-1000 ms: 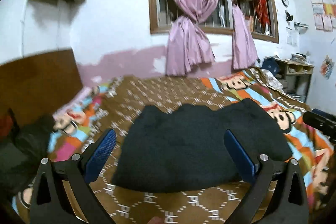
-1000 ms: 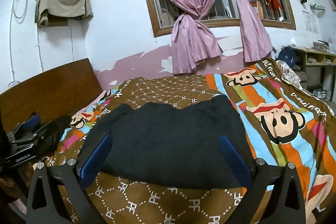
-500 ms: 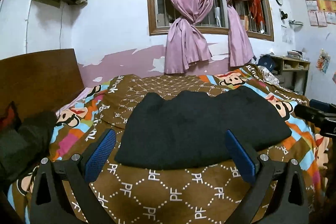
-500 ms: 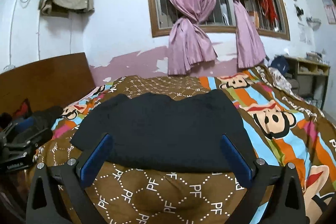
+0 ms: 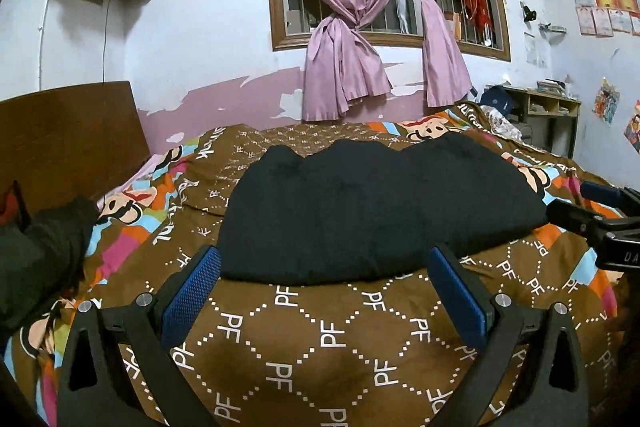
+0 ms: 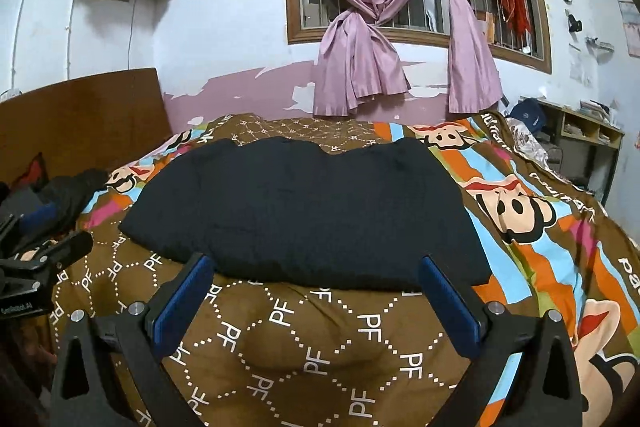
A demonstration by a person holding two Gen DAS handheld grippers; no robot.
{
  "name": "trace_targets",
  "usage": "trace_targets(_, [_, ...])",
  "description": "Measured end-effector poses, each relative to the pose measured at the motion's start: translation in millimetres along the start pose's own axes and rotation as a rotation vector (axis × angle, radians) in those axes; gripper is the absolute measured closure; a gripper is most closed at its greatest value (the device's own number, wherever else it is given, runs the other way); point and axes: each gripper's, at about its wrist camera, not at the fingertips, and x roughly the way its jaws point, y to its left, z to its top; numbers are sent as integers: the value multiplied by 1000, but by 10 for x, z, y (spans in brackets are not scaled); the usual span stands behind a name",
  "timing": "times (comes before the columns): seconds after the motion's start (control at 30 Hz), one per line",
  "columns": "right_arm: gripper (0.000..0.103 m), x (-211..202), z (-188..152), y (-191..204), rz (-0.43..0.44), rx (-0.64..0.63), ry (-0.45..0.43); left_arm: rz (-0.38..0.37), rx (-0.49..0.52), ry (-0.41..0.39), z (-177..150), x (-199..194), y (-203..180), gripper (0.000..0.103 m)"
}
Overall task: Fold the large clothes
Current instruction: 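Pull both tools back from the folded jacket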
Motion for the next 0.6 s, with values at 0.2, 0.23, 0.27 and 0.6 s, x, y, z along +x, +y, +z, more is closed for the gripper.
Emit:
trace_targets(0.2, [0,26,-19,9,-5,0,21,3,-30,16,-22,31,34,2])
trace_targets(0.23, [0,25,-18,6,-7,1,21,4,-32,18,-20,33,33,2])
trace_targets(0.27, [0,26,-20,4,-8,1,21,6,-31,20,-20,35,30,2])
trace_targets(0.6, [0,28,-20,18,-12,-2,18,8,-30,20,-20,26,15,2])
